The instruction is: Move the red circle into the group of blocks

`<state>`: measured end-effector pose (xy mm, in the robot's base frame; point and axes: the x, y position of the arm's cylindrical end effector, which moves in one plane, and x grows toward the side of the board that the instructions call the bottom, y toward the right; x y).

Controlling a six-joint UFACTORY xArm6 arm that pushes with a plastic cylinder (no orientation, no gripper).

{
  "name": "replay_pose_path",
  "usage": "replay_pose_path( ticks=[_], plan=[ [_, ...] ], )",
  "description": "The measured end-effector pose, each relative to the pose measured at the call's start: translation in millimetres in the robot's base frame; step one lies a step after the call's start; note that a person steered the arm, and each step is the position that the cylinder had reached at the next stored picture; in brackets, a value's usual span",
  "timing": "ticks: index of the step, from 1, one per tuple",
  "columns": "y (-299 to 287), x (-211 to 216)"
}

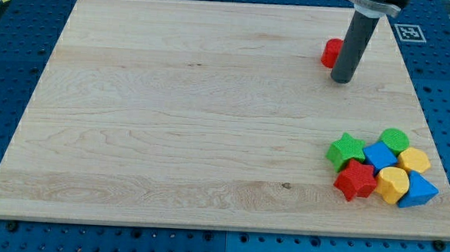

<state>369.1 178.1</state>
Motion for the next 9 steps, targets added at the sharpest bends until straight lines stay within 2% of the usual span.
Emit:
replay_pose_path(
  ticks=[1,3,4,5,6,8,9],
  plan=[
    [-41.2,-42.5],
    [-56.4,-141.1],
    [-5.3,-132.5],
    [19.5,-34.2],
    [19.5,8.7],
    [3.1,-66.1],
    [-24.8,-78.7]
  ],
)
